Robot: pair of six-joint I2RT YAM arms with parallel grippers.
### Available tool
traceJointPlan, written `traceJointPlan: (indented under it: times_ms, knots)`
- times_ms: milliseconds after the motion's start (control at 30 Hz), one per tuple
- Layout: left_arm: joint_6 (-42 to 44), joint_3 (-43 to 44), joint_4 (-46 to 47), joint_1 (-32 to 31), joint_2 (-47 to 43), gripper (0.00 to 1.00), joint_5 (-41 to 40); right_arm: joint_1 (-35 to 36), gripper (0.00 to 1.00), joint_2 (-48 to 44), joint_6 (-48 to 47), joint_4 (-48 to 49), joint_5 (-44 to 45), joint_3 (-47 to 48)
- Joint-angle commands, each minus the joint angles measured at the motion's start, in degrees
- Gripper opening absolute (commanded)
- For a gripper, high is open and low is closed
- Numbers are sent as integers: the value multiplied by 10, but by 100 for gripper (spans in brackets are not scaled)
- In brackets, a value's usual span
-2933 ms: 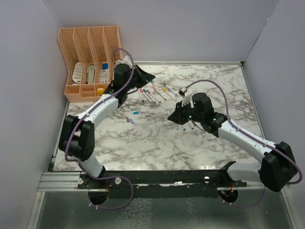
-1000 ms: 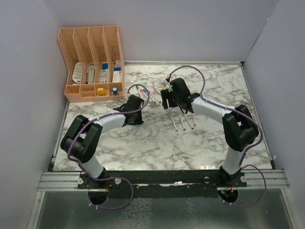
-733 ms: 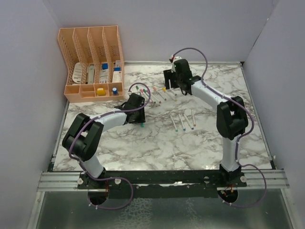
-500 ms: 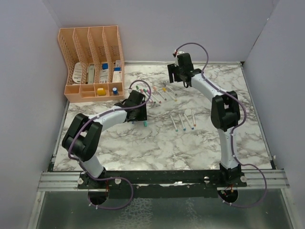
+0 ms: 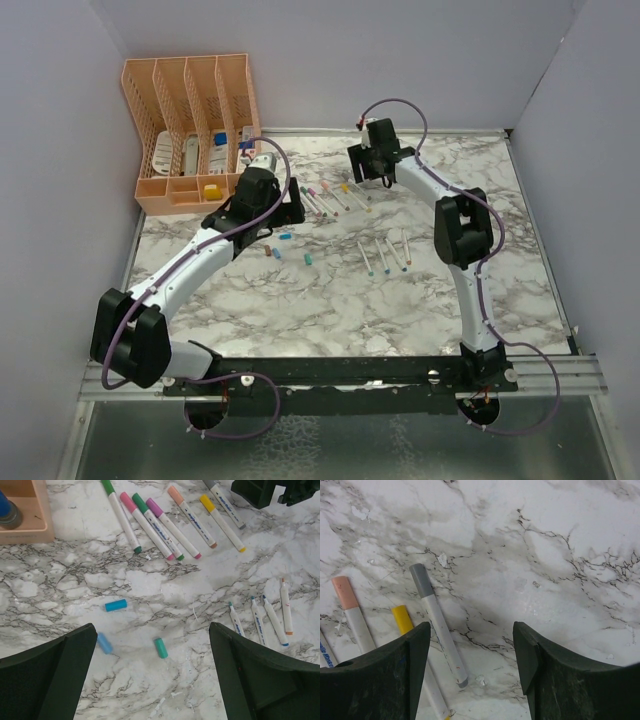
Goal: Open the pen caps
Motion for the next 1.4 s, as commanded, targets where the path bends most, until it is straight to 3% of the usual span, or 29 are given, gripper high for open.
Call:
traceJointPlan:
  times_ms: [0, 967, 1033, 1300, 1367]
  knots:
    - [-2, -16, 12, 16, -15, 98, 2, 0, 65, 8, -8, 3, -22, -5]
    - [-19, -45, 37, 45, -21, 98, 25, 1, 55, 17, -8, 24, -53, -55]
    - [-20, -46, 37, 46, -21, 98, 26, 0, 49, 19, -9, 21, -54, -55]
    - [-32, -45, 37, 49, -36, 98, 33, 1, 3, 18, -3, 2, -53, -68]
    - [-38, -44, 37, 49, -44, 97, 37, 1, 1, 8, 3, 2, -40, -71]
